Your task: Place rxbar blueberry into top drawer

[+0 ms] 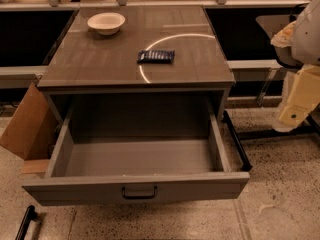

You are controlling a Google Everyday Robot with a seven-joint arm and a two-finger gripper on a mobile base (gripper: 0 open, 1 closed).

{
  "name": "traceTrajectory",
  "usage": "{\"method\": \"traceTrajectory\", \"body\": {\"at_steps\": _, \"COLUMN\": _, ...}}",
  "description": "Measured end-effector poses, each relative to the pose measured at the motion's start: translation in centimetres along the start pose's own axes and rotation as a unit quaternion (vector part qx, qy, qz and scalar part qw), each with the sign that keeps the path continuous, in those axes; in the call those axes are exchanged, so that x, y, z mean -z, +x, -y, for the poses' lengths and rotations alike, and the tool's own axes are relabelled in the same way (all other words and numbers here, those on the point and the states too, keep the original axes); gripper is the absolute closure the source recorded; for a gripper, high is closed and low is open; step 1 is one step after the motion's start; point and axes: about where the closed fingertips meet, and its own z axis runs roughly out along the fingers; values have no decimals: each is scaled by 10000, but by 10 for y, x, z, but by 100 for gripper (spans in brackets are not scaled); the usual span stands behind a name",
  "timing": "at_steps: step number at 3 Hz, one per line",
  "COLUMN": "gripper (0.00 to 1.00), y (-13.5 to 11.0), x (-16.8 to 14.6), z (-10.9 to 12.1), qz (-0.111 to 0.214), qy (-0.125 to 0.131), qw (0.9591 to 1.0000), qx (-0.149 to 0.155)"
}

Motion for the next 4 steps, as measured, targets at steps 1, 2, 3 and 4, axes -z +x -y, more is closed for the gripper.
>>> {"method": "traceTrajectory", "body": {"at_steps": 1, "gripper": 0, "y": 0, "x": 0, "z": 0, "qz": 2, "qy": 0, "qw": 10000, "qx": 0}}
{"method": "traceTrajectory", "body": {"at_steps": 2, "gripper": 0, "y": -12, "x": -9, "z": 20, "qz": 400, "qy": -28, "qw": 9992, "qx": 25}}
{"method": "traceTrajectory", "body": {"at_steps": 3, "gripper": 0, "y": -43, "x": -24, "z": 60, "qz": 995, "qy": -74, "qw": 9948, "qx": 204}}
{"method": "traceTrajectory", "body": {"at_steps": 4, "gripper": 0, "y": -84, "x": -48, "z": 98, "qz": 1694, "qy": -197, "qw": 9850, "qx": 267}}
